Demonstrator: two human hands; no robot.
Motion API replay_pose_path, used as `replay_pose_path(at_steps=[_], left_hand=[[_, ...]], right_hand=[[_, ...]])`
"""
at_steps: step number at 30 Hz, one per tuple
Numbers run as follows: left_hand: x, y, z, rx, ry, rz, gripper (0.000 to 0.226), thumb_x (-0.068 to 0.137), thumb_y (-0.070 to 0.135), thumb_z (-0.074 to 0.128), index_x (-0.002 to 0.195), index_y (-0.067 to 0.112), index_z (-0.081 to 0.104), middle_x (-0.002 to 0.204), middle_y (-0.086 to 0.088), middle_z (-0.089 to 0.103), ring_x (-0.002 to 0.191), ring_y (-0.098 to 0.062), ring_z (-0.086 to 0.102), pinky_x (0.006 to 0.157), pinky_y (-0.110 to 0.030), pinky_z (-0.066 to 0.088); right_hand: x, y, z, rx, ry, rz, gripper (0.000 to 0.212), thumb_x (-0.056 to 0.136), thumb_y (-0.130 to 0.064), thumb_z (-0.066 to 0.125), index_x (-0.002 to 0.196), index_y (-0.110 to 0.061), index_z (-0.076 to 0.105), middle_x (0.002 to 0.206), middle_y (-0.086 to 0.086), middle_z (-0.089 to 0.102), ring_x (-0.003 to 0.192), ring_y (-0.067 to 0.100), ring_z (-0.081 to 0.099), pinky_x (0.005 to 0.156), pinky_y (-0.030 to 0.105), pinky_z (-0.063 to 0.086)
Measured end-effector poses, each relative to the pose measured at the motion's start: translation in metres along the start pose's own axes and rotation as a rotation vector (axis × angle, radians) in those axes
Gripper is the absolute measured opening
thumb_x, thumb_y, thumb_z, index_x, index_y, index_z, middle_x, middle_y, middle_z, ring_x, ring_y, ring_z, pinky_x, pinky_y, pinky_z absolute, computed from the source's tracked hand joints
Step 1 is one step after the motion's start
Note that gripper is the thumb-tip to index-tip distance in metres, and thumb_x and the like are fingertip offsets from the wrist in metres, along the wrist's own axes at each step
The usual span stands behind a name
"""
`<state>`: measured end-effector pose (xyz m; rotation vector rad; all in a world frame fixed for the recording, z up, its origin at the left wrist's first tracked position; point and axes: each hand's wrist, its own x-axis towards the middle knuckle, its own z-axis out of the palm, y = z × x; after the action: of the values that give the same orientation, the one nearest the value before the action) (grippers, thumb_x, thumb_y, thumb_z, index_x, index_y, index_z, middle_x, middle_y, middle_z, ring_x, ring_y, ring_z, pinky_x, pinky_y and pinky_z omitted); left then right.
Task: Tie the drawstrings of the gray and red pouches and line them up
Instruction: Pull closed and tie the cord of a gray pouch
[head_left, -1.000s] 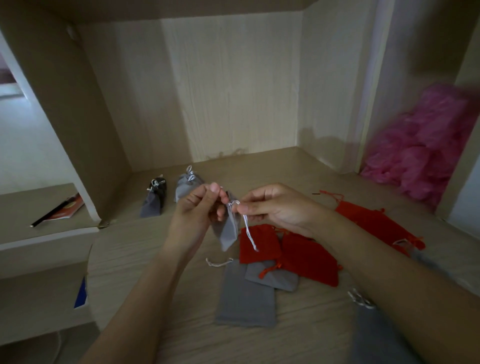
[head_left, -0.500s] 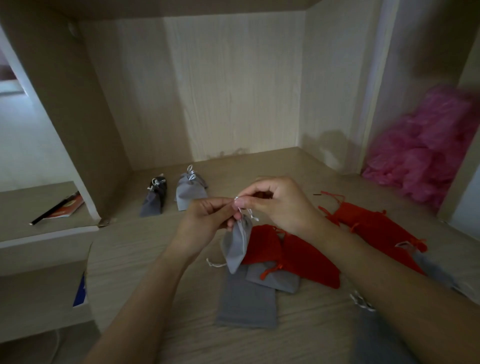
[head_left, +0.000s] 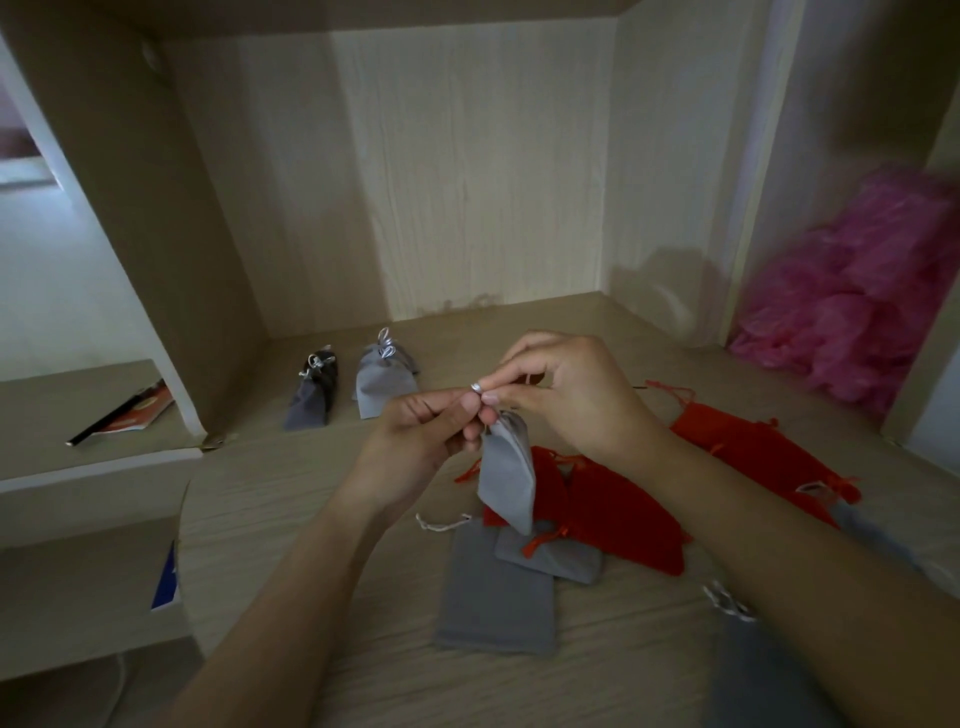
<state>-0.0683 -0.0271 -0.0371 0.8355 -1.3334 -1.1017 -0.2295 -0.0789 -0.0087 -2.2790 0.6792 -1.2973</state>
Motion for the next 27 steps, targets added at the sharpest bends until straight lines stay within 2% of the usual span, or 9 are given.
replay_pose_path(at_steps=[4, 8, 10, 14, 16, 18, 20, 23, 27], left_hand=[[0.001, -0.003, 0.002, 0.096, 0.064, 0.050, 0.018, 0.074, 0.021, 0.063, 0.064, 0.010, 0.073, 0.062, -0.008, 0.056, 0.056, -0.008, 0.047, 0.057, -0.018, 0.043], [0.003, -0.005, 0.005, 0.021, 0.177, 0.058, 0.021, 0.075, 0.021, 0.062, 0.059, 0.010, 0.071, 0.056, -0.002, 0.057, 0.053, -0.007, 0.045, 0.054, -0.015, 0.042], [0.004, -0.006, 0.005, -0.005, 0.205, 0.059, 0.022, 0.077, 0.019, 0.061, 0.059, 0.011, 0.071, 0.057, -0.002, 0.057, 0.053, -0.005, 0.047, 0.055, -0.015, 0.043], [0.005, -0.007, 0.004, 0.070, 0.201, 0.075, 0.022, 0.080, 0.021, 0.058, 0.064, 0.007, 0.066, 0.058, -0.001, 0.057, 0.056, -0.007, 0.047, 0.055, -0.016, 0.044], [0.005, -0.007, 0.004, 0.102, 0.159, 0.076, 0.025, 0.087, 0.016, 0.053, 0.065, 0.005, 0.060, 0.056, 0.001, 0.055, 0.055, -0.006, 0.048, 0.056, -0.015, 0.044], [0.004, -0.006, 0.005, 0.143, 0.107, 0.073, 0.028, 0.091, 0.011, 0.048, 0.066, 0.003, 0.056, 0.054, 0.003, 0.053, 0.052, -0.004, 0.047, 0.053, -0.013, 0.043], [0.003, -0.006, 0.007, 0.190, 0.041, 0.049, 0.026, 0.088, 0.016, 0.049, 0.068, 0.001, 0.055, 0.053, 0.004, 0.053, 0.050, -0.002, 0.047, 0.052, -0.012, 0.043], [0.003, -0.008, 0.010, 0.202, -0.038, 0.002, 0.024, 0.083, 0.021, 0.051, 0.068, 0.002, 0.053, 0.054, 0.006, 0.054, 0.049, -0.002, 0.048, 0.052, -0.012, 0.042], [0.003, -0.008, 0.010, 0.204, -0.007, -0.006, 0.023, 0.090, 0.012, 0.049, 0.070, 0.003, 0.054, 0.052, 0.007, 0.054, 0.049, -0.002, 0.047, 0.052, -0.012, 0.042]], right_hand=[[0.001, -0.002, -0.002, -0.086, 0.019, -0.078, 0.008, 0.070, -0.012, 0.080, 0.076, -0.012, 0.076, 0.072, -0.010, 0.061, 0.071, 0.010, 0.060, 0.061, 0.012, 0.043], [0.000, -0.001, 0.005, -0.154, -0.034, -0.159, 0.018, 0.078, -0.005, 0.071, 0.093, -0.014, 0.076, 0.083, -0.008, 0.060, 0.080, 0.008, 0.059, 0.070, 0.010, 0.044], [-0.001, -0.001, 0.007, -0.074, -0.045, -0.075, 0.025, 0.077, -0.001, 0.071, 0.096, -0.017, 0.074, 0.085, -0.008, 0.060, 0.080, 0.007, 0.060, 0.072, 0.014, 0.046], [-0.001, 0.003, 0.009, 0.225, -0.069, 0.186, 0.028, 0.075, 0.002, 0.073, 0.084, -0.023, 0.065, 0.077, -0.006, 0.065, 0.070, 0.004, 0.061, 0.069, 0.019, 0.048], [0.001, 0.006, 0.007, 0.280, -0.140, 0.243, 0.024, 0.076, 0.000, 0.074, 0.083, -0.019, 0.062, 0.076, -0.001, 0.066, 0.068, 0.008, 0.061, 0.066, 0.021, 0.050], [0.002, 0.006, 0.001, 0.310, -0.225, 0.297, 0.018, 0.078, 0.000, 0.072, 0.084, -0.013, 0.061, 0.080, 0.012, 0.067, 0.068, 0.013, 0.061, 0.063, 0.021, 0.051], [0.000, 0.007, -0.007, 0.342, -0.320, 0.351, 0.016, 0.079, 0.001, 0.071, 0.087, -0.008, 0.060, 0.083, 0.019, 0.065, 0.071, 0.019, 0.059, 0.064, 0.022, 0.051], [-0.002, 0.013, -0.012, 0.347, -0.410, 0.392, 0.017, 0.077, 0.001, 0.072, 0.084, -0.009, 0.060, 0.077, 0.008, 0.064, 0.070, 0.016, 0.059, 0.066, 0.023, 0.051], [-0.003, 0.014, -0.009, 0.332, -0.370, 0.370, 0.019, 0.076, 0.002, 0.073, 0.075, -0.012, 0.060, 0.068, 0.002, 0.061, 0.058, 0.008, 0.056, 0.061, 0.019, 0.049]])
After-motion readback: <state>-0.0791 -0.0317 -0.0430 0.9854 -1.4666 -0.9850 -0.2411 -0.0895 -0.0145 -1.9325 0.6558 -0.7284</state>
